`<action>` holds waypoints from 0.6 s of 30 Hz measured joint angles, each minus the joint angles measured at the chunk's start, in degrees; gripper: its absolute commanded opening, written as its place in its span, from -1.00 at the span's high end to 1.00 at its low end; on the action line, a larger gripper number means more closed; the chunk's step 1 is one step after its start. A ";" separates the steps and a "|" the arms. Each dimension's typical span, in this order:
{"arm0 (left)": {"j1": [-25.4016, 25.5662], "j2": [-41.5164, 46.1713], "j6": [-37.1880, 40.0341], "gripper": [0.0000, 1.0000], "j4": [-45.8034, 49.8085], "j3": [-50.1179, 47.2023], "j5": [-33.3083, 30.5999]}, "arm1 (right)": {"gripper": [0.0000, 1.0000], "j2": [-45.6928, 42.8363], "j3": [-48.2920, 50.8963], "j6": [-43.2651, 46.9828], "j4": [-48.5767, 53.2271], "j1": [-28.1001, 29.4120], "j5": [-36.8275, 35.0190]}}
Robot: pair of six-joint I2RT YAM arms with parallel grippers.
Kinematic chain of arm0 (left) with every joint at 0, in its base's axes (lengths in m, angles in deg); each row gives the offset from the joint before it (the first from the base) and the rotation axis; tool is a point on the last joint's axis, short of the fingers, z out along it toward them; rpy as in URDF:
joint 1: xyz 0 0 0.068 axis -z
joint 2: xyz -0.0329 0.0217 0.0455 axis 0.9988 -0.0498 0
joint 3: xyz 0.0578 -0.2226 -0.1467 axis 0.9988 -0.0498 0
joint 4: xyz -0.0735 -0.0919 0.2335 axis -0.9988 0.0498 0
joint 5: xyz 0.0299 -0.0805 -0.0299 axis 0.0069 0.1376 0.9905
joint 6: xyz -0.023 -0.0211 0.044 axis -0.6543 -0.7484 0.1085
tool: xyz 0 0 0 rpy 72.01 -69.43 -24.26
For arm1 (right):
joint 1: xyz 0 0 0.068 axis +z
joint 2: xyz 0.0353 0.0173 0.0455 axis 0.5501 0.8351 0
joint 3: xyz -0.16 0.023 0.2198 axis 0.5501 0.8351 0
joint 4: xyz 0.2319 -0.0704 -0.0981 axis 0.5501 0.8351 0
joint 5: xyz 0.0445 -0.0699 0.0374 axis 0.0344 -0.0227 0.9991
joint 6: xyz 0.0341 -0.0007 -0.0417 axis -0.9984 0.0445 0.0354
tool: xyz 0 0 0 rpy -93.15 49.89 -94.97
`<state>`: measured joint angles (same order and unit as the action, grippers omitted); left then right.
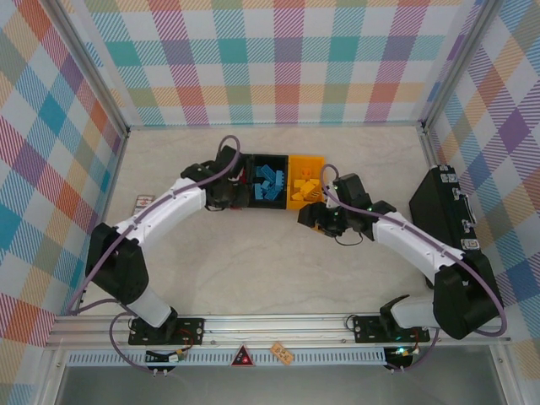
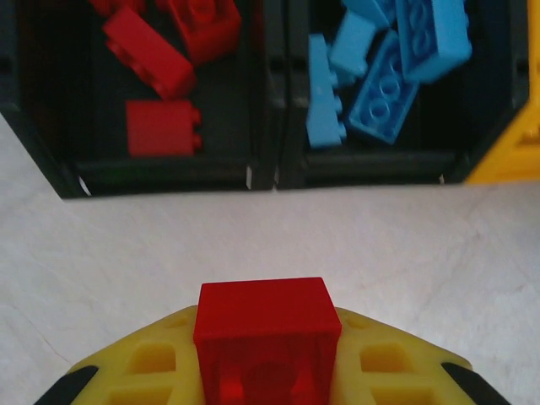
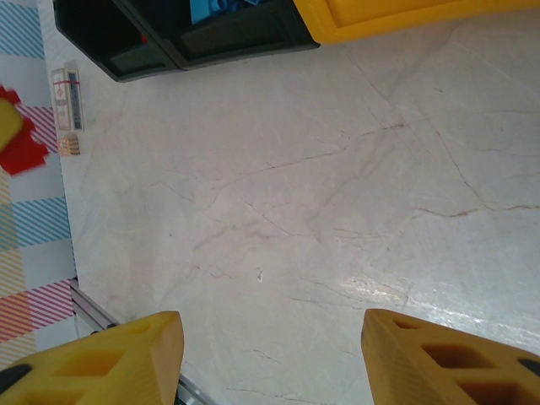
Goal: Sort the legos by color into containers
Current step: Place the lego in the container.
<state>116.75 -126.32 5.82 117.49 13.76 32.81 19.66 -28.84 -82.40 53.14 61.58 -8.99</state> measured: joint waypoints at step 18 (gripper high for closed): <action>-7.65 -18.99 2.27 0.38 -0.79 12.83 1.22 | -0.16 0.33 0.09 -0.02 -0.02 0.37 -0.26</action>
<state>109.10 -145.32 8.10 116.71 26.59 34.03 19.99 -28.75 -82.42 53.12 61.95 -9.26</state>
